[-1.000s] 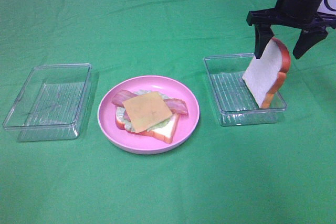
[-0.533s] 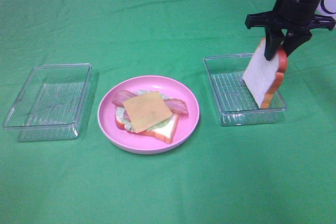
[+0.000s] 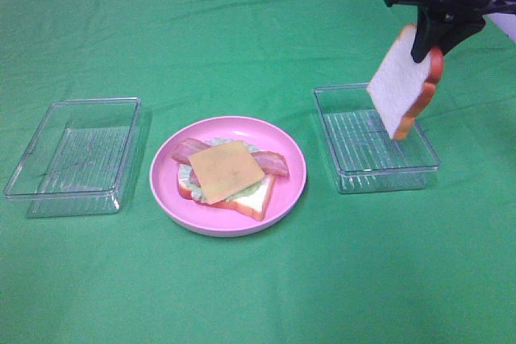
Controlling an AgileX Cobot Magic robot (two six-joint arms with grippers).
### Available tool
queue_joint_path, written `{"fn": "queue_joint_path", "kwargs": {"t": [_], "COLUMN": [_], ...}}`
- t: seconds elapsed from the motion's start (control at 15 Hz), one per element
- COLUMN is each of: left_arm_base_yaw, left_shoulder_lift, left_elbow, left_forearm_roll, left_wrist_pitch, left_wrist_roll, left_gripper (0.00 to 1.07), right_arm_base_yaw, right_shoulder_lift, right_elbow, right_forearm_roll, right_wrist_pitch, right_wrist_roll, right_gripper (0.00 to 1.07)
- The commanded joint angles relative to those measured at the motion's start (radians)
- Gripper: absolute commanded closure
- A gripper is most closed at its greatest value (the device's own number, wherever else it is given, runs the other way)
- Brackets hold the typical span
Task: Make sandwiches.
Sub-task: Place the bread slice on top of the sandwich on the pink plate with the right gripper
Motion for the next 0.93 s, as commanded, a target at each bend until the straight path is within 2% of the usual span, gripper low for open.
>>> {"fn": "queue_joint_path", "kwargs": {"t": [0.07,0.13,0.33,0.47,0.53,0.67,0.8,0.93], "left_arm_base_yaw": [-0.003,-0.003,-0.003,-0.003,-0.003,-0.003,-0.003,-0.003], "left_shoulder_lift": [-0.020,-0.020,-0.020,-0.020,-0.020,-0.020,-0.020,-0.020], "left_elbow": [0.002,0.002,0.002,0.002,0.002,0.002,0.002,0.002], "left_forearm_roll": [-0.009,-0.009,-0.009,-0.009,-0.009,-0.009,-0.009,-0.009], "left_wrist_pitch": [-0.009,-0.009,-0.009,-0.009,-0.009,-0.009,-0.009,-0.009], "left_wrist_roll": [0.000,0.000,0.000,0.000,0.000,0.000,0.000,0.000], "left_gripper": [0.29,0.29,0.29,0.29,0.29,0.29,0.29,0.29], "right_arm_base_yaw": [-0.001,-0.001,0.001,0.002,0.002,0.014,0.045,0.108], "right_shoulder_lift": [-0.046,-0.050,-0.052,-0.052,-0.052,-0.052,-0.051,-0.039], "right_elbow": [0.006,0.007,0.076,0.177,0.276,0.412,0.519,0.566], "right_forearm_roll": [0.134,0.171,0.421,0.600,0.741,0.926,1.052,1.113], "right_wrist_pitch": [0.036,0.042,0.040,0.013,-0.023,-0.086,-0.157,-0.249], "right_wrist_roll": [-0.093,-0.106,-0.211,-0.291,-0.356,-0.478,-0.549,-0.572], "right_gripper": [1.07,1.07,1.07,1.07,1.07,1.07,1.07,1.07]}}
